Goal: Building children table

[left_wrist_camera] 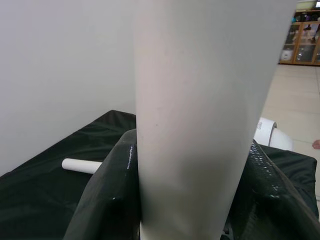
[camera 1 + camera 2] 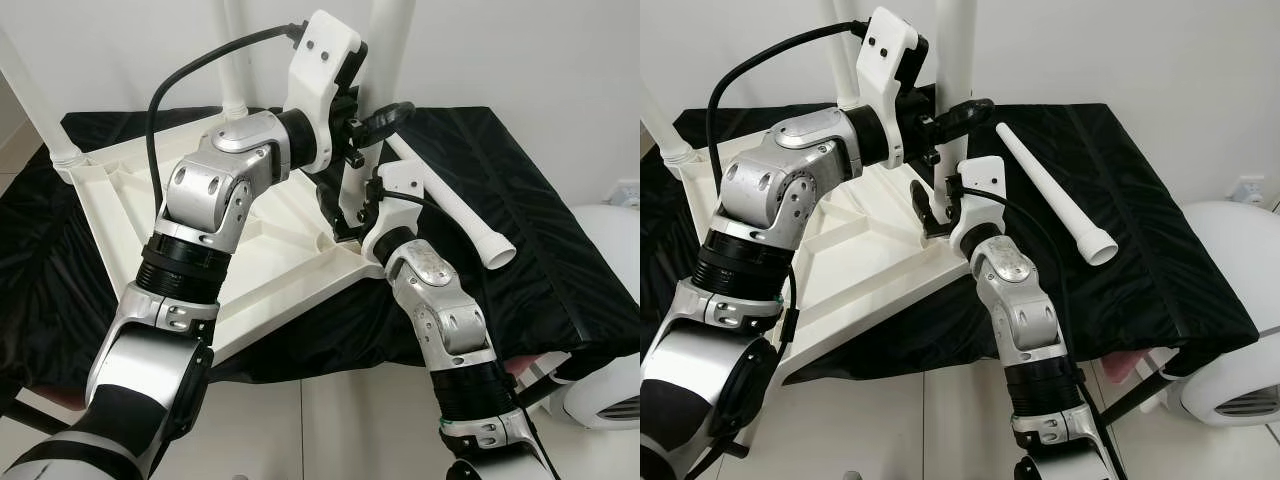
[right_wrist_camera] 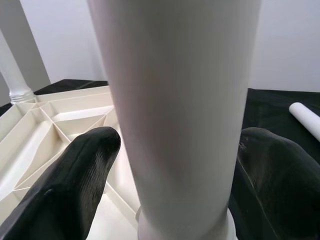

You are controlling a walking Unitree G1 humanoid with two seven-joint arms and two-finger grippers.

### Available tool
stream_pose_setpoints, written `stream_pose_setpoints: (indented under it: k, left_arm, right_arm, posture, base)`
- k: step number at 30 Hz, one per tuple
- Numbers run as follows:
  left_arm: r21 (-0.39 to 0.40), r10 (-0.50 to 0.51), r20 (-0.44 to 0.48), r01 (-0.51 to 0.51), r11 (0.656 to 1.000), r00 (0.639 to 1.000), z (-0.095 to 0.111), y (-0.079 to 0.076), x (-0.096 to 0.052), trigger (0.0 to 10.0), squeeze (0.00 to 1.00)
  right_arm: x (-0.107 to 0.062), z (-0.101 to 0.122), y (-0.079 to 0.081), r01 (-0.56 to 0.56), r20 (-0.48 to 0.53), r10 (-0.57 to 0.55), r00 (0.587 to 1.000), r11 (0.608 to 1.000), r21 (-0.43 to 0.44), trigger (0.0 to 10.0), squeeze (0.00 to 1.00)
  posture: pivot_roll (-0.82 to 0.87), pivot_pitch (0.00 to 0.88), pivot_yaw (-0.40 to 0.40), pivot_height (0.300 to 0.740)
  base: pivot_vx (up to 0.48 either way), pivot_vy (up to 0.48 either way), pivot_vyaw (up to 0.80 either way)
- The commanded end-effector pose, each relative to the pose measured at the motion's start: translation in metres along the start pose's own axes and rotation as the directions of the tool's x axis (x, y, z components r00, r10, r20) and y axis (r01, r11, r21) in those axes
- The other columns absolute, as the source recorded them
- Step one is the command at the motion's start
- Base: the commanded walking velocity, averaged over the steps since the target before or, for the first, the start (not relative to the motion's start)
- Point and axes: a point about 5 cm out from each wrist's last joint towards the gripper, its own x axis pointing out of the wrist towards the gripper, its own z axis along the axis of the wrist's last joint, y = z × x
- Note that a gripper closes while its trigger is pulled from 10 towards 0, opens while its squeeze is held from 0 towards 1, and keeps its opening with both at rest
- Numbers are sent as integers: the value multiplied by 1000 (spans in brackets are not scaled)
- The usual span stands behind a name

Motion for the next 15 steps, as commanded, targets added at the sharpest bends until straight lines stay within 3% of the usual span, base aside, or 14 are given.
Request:
stream_pose_setpoints:
  k: [1,2,4,5,10,12,13,15]
  left_arm:
    - [20,77,17,-78,997,997,5,4,1,10000,0]
    - [21,75,17,-76,997,997,4,4,2,10000,0]
    - [21,73,17,-73,997,997,4,3,2,10000,0]
    - [22,71,17,-71,997,997,4,3,2,10000,0]
    - [22,70,15,-70,997,997,4,3,2,10000,0]
    - [21,69,14,-69,997,998,3,3,2,10000,0]
    - [19,68,11,-68,997,998,2,2,2,10000,0]
    - [19,68,10,-68,997,998,2,2,2,10000,0]
  right_arm:
    - [1,5,3,-12,16,12,1000,1000,-14,10000,0]
    - [1,6,3,-9,22,9,1000,1000,-29,8902,0]
    - [2,7,2,-7,25,8,1000,999,-35,8863,0]
    - [2,8,1,-4,29,6,1000,999,-42,8353,0]
    - [3,10,0,-4,35,6,999,999,-50,8706,0]
    - [3,11,0,-4,39,6,999,998,-58,8392,0]
    - [3,13,0,-8,48,11,999,998,-68,7647,0]
    - [4,14,0,-10,52,14,999,997,-71,7608,0]
  posture:
    - [-55,66,9,740]
    - [-55,67,9,740]
    - [-55,67,9,740]
    - [-55,67,10,740]
    - [-55,68,10,740]
    - [-55,71,11,740]
    - [-55,72,12,740]
    - [-56,73,12,740]
  base:
    - [0,0,0]
    - [0,0,0]
    - [0,0,0]
    - [0,0,0]
    - [0,0,0]
    - [0,0,0]
    - [0,0,0]
    - [0,0,0]
